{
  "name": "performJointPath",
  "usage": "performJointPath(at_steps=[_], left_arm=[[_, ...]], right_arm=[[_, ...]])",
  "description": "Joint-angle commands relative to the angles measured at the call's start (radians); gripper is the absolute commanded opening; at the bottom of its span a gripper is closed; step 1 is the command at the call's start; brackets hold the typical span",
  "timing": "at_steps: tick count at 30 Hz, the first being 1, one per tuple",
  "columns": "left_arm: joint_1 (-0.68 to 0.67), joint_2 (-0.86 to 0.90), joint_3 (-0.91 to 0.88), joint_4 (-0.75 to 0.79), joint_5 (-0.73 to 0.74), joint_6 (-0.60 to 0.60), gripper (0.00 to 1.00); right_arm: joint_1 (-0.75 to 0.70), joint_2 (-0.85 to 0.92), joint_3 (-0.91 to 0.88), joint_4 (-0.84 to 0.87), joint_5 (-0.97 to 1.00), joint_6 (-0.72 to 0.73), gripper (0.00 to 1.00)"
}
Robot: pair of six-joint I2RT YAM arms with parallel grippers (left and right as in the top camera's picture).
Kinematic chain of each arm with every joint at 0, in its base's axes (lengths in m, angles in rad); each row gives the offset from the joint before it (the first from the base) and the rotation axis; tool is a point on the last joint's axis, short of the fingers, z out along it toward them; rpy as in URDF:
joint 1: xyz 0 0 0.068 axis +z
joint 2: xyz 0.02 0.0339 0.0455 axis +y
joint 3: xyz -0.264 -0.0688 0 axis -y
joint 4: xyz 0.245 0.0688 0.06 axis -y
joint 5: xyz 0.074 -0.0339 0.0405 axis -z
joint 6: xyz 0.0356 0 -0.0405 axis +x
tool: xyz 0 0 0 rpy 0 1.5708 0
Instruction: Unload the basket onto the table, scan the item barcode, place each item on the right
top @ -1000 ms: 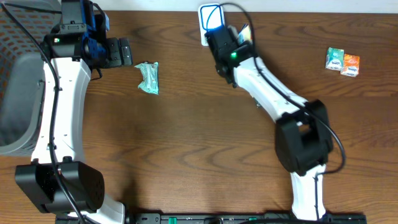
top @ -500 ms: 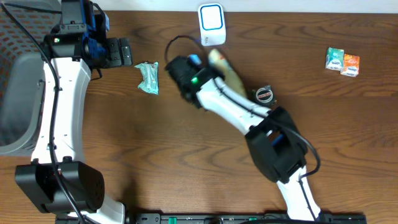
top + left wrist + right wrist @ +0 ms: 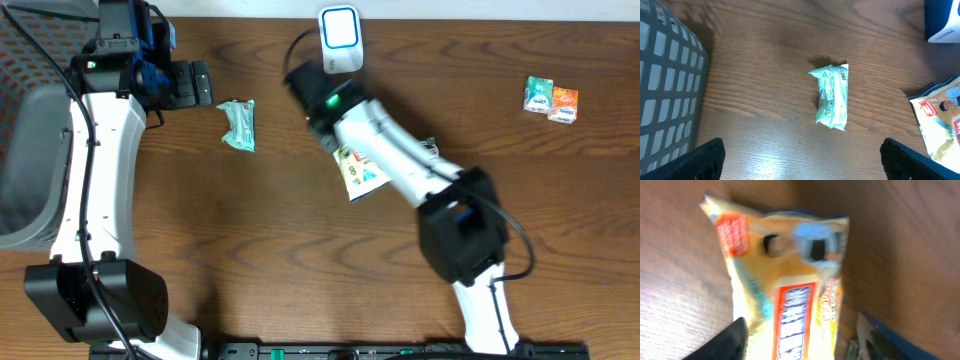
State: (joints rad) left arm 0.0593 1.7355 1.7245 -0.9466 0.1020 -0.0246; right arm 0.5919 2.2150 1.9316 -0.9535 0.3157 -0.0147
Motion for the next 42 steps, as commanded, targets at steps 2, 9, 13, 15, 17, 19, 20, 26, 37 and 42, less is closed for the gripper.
performJointPath(at_steps=[2,9,13,15,17,19,20,26,37,42], left_arm=[[-0.002,-0.002,-0.004,-0.006,-0.002,0.013,0.98],[-0.002,-0.002,-0.004,-0.006,-0.002,0.013,0.98],[-0.002,-0.002,-0.004,-0.006,-0.002,0.013,0.98],[-0.002,-0.002,-0.004,-0.006,-0.002,0.013,0.98],[-0.002,-0.002,-0.004,-0.006,-0.002,0.013,0.98],[-0.002,-0.002,-0.004,-0.006,-0.002,0.013,0.98],[-0.002,-0.002,-0.004,-0.006,-0.002,0.013,0.98],[-0.002,-0.002,-0.004,-0.006,-0.002,0.013,0.98],[-0.002,-0.002,-0.004,-0.006,-0.002,0.013,0.98],[-0.002,-0.002,-0.004,-0.006,-0.002,0.013,0.98]], right_arm=[[-0.132,-0.064,0.047,-0.01,-0.356,0.036,0.75],[-0.227,-0.047,-0.071,0.026,-0.476,0.036,0.87],[-0.22,-0.043,-0.168,0.116,-0.484,0.036,0.9],[-0.214,-0.043,-0.212,0.158,-0.483,0.036,0.9],[-0.209,-0.042,-0.256,0.196,-0.483,0.037,0.9],[-0.204,-0.042,-0.3,0.236,-0.484,0.042,0.89],[-0.201,-0.042,-0.323,0.259,-0.484,0.045,0.88],[-0.198,-0.042,-0.416,0.322,-0.484,0.045,0.59],[-0.212,-0.052,-0.224,0.304,-0.484,0.105,0.01],[-0.214,-0.052,-0.072,0.318,-0.483,0.104,0.01]])
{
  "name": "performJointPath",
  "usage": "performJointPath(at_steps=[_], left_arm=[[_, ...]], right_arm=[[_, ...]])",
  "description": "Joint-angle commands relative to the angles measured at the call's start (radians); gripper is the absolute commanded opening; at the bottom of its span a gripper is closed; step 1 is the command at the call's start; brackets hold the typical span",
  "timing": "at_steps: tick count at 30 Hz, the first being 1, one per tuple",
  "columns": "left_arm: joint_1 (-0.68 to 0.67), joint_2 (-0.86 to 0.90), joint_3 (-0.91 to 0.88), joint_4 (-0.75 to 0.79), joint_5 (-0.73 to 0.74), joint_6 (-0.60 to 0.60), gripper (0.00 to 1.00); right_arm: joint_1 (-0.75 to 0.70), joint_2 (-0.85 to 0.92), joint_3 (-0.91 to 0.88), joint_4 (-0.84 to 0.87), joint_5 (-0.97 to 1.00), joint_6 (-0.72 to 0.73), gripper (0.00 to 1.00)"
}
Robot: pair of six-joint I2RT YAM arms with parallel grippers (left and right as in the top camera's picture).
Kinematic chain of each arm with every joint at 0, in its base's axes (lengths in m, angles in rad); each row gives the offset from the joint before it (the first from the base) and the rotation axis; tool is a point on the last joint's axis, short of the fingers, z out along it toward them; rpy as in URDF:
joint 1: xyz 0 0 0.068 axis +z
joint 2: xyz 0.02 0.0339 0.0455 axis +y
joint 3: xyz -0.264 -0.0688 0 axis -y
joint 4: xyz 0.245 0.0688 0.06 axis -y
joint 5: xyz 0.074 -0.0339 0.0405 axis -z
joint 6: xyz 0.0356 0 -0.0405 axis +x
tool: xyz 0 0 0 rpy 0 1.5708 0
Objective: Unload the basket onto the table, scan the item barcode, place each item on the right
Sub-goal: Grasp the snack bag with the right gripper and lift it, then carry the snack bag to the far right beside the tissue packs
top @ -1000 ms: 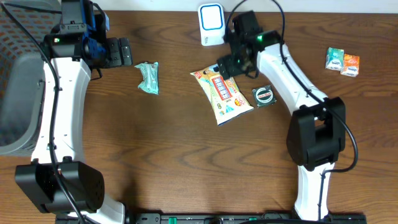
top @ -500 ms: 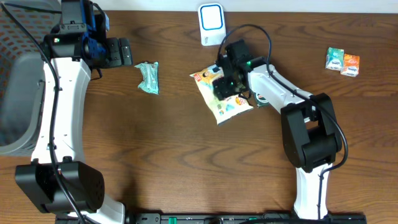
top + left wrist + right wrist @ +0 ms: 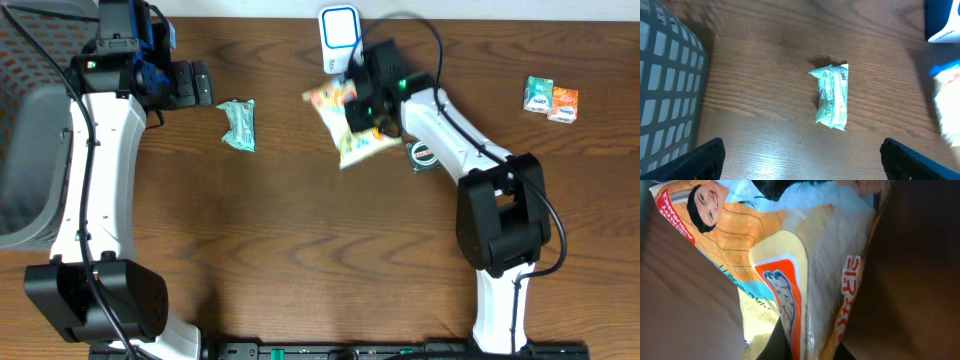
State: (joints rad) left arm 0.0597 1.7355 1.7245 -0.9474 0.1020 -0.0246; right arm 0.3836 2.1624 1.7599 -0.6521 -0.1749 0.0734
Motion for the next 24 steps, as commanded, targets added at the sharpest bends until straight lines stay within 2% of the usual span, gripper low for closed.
performJointPath(at_steps=[1,5,12,19,24], left_arm=[[-0.002,-0.002,-0.004,-0.005,-0.002,0.013,0.98],[-0.002,-0.002,-0.004,-0.006,-0.002,0.013,0.98],[-0.002,-0.002,-0.004,-0.006,-0.002,0.013,0.98],[-0.002,-0.002,-0.004,-0.006,-0.002,0.013,0.98],[-0.002,-0.002,-0.004,-0.006,-0.002,0.013,0.98]], right_arm=[[-0.006,0.001,0.124,0.032,0.009,0.016,0.01],[-0.009,0.001,0.155,0.163,0.026,0.02,0.01],[-0.01,0.05,0.143,0.495,0.17,0.019,0.01],[-0.016,0.186,0.143,0.776,0.173,0.02,0.03],[-0.016,0.245,0.143,0.898,0.174,0.019,0.01]])
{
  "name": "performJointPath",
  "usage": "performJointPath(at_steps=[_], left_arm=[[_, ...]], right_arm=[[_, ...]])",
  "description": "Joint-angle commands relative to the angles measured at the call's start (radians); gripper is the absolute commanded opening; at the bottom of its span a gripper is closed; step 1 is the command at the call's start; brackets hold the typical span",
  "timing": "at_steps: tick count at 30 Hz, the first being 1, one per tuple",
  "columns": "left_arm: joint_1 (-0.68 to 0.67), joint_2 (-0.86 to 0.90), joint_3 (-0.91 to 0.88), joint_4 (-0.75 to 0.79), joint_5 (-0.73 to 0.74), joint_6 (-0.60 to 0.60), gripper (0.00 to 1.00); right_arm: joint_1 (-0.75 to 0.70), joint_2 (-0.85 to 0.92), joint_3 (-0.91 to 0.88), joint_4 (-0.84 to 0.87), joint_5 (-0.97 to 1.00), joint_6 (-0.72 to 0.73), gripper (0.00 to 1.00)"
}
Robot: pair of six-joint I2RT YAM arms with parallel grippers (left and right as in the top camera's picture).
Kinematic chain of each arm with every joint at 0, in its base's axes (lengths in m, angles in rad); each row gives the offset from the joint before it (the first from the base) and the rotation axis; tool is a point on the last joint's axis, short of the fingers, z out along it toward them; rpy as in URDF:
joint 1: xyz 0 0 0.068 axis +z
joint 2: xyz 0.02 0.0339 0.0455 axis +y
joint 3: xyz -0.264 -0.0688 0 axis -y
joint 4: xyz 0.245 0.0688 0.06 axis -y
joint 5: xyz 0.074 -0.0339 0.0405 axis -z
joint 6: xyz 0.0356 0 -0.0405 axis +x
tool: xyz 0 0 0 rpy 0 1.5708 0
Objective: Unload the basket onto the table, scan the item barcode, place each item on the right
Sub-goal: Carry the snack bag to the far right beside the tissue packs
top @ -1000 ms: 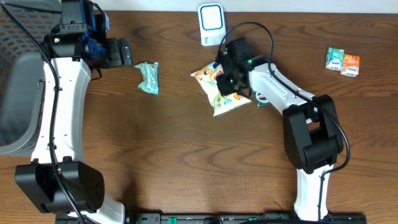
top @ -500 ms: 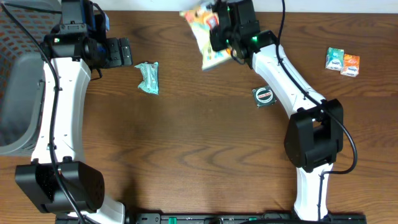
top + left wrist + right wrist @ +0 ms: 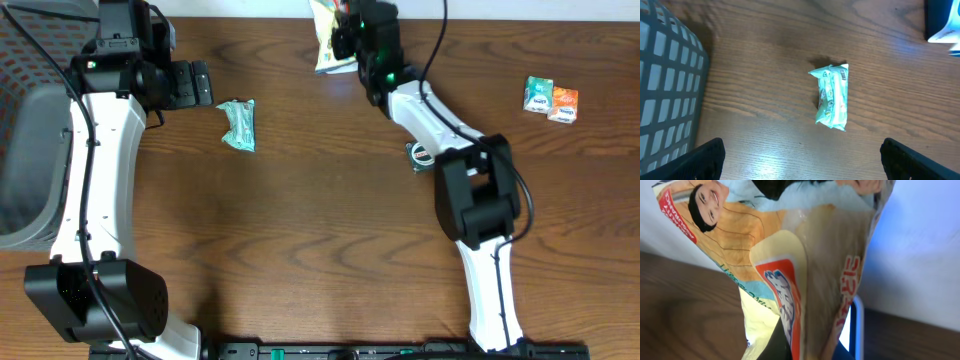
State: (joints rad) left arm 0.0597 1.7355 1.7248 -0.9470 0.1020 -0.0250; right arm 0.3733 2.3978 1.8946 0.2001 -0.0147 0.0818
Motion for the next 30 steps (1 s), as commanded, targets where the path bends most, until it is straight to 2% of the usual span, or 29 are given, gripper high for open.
performJointPath(at_steps=[1,8,16,20,24,27,30], left_arm=[[-0.002,-0.002,-0.004,-0.006,-0.002,0.014,0.98],[-0.002,-0.002,-0.004,-0.006,-0.002,0.014,0.98],[-0.002,-0.002,-0.004,-0.006,-0.002,0.014,0.98],[-0.002,-0.002,-0.004,-0.006,-0.002,0.014,0.98],[-0.002,-0.002,-0.004,-0.006,-0.002,0.014,0.98],[-0.002,-0.002,-0.004,-0.006,-0.002,0.014,0.98],[-0.002,-0.002,-0.004,-0.006,-0.002,0.014,0.98]], right_arm=[[-0.006,0.01,0.008,0.054,0.014,0.011,0.01],[-0.014,-0.013,0.008,0.127,0.016,0.011,0.01],[-0.077,-0.1,0.008,0.069,0.017,0.01,0.01],[-0.148,-0.172,0.008,-0.06,0.034,-0.035,0.01],[-0.235,-0.219,0.008,-0.28,0.189,-0.039,0.01],[-0.304,-0.219,0.008,-0.458,0.287,-0.072,0.01],[-0.367,-0.202,0.008,-0.589,0.293,-0.103,0.01]])
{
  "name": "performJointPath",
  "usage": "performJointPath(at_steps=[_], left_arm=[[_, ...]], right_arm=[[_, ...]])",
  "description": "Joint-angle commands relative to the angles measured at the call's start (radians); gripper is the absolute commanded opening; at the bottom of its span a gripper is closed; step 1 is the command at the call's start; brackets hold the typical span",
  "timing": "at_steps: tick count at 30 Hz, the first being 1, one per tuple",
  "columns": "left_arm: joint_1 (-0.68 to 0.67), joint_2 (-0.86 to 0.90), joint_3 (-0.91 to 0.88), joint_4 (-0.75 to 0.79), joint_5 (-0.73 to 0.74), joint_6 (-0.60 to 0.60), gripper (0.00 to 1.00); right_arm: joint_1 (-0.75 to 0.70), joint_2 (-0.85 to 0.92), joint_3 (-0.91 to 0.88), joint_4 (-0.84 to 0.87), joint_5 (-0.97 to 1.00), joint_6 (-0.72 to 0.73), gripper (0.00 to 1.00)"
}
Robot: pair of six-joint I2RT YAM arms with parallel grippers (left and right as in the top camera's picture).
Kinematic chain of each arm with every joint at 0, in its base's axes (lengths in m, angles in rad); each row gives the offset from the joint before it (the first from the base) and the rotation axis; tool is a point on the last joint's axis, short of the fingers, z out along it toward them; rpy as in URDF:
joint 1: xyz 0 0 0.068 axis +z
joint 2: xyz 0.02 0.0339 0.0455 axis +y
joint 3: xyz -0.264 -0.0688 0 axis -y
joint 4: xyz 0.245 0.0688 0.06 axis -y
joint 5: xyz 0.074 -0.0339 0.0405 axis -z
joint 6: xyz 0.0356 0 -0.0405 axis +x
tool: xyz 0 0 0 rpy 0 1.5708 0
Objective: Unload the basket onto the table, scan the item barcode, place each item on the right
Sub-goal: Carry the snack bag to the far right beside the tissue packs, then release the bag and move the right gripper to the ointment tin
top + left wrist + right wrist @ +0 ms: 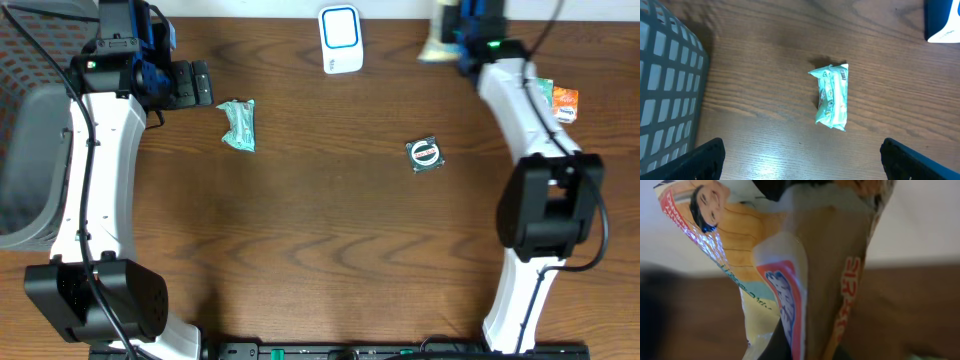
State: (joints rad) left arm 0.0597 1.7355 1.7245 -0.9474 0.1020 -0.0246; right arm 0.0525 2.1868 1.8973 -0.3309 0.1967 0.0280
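A yellow and orange snack bag (790, 280) with a printed face fills the right wrist view. My right gripper (801, 350) is shut on it. Overhead, that gripper (462, 32) holds the bag (437, 47) at the table's back edge, to the right of the white and blue scanner (340, 39). My left gripper (192, 84) stands open at the back left, beside a green packet (238, 126). In the left wrist view the packet (831, 96) lies flat ahead of the open left gripper (802, 162). A corner of the scanner (943, 21) shows at top right.
A grey mesh basket (22, 150) sits at the left edge, its wall (665, 95) close to my left fingers. A round black and red item (424, 152) lies mid-table. Two small boxes (551, 99), green and orange, rest at the far right.
My right gripper has moved right with the snack bag, from directly at the scanner to the back edge well right of it. The left arm and green packet have not moved.
First my right gripper was open over the snack bag lying mid-table. Then it held the bag lifted just in front of the scanner, uncovering the round item. Then the bag was up against the scanner. Now it is held off to the scanner's right.
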Motion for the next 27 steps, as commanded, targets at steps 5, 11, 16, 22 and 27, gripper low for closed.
performJointPath(at_steps=[5,11,16,22,27], left_arm=[[-0.002,-0.002,-0.004,-0.006,-0.002,0.013,0.98],[-0.002,-0.002,-0.004,-0.006,-0.002,0.013,0.98],[-0.002,-0.002,-0.004,-0.006,-0.002,0.013,0.98],[-0.002,-0.002,-0.004,-0.006,-0.002,0.013,0.98],[-0.002,-0.002,-0.004,-0.006,-0.002,0.013,0.98]], right_arm=[[-0.158,0.047,0.004,-0.174,0.082,-0.048,0.33],[-0.22,0.045,0.005,-0.225,0.093,-0.052,0.74],[-0.204,0.008,0.005,-0.239,0.051,-0.051,0.77],[-0.122,-0.076,0.005,-0.282,-0.175,-0.051,0.8],[-0.024,-0.133,0.005,-0.462,-0.46,-0.052,0.79]])
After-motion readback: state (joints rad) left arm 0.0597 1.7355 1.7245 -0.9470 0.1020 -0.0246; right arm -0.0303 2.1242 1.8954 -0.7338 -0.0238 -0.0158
